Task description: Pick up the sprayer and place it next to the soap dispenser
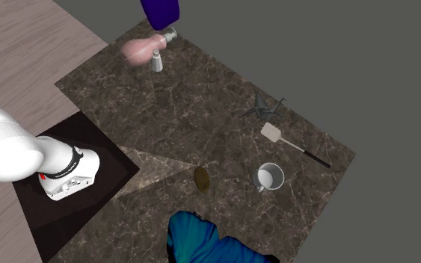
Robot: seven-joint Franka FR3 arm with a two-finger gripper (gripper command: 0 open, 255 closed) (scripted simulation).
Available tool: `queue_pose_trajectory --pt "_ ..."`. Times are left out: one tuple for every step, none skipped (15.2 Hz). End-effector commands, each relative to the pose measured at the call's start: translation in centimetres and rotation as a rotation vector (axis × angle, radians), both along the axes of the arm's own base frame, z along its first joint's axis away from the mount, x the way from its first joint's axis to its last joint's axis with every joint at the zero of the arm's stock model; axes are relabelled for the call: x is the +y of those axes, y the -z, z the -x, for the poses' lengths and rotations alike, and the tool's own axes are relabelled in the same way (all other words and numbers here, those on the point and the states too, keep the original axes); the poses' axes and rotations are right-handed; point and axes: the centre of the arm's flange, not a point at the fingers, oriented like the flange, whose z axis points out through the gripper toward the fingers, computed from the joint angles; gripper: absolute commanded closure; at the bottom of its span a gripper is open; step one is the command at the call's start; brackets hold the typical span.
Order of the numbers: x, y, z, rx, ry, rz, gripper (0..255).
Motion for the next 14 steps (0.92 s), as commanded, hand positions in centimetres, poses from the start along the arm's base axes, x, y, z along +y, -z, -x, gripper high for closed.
queue_pose_trajectory --pt "0.1 1.0 0.0 -0.001 0.001 0.0 255" --pt "0.1 1.6 0.0 -0.001 0.001 0.0 255" --pt "0.1 2.1 0.0 -0.001 0.001 0.0 255" --pt "0.1 2.6 0.0 -0.001 0.001 0.0 255" --pt "0.1 3.1 0.0 -0.001 0.001 0.0 255" --pt "0.1 3.7 0.0 -0.001 0.001 0.0 255" --pt "0.1 4.2 0.0 -0.001 0.001 0.0 255" --pt "0.1 4.7 0.0 -0.001 0.001 0.0 255" --pt "0.1 5.2 0.0 -0.001 0.001 0.0 255" --pt "0.1 5.8 0.0 -0.001 0.001 0.0 255" --pt "0.1 6.3 0.0 -0.001 0.001 0.0 255" --pt "0.1 6.8 0.0 -0.001 0.001 0.0 255" --pt "0.1 7.4 0.0 -0.001 0.001 0.0 255" --pt "0.1 7.9 0.0 -0.001 0.001 0.0 255"
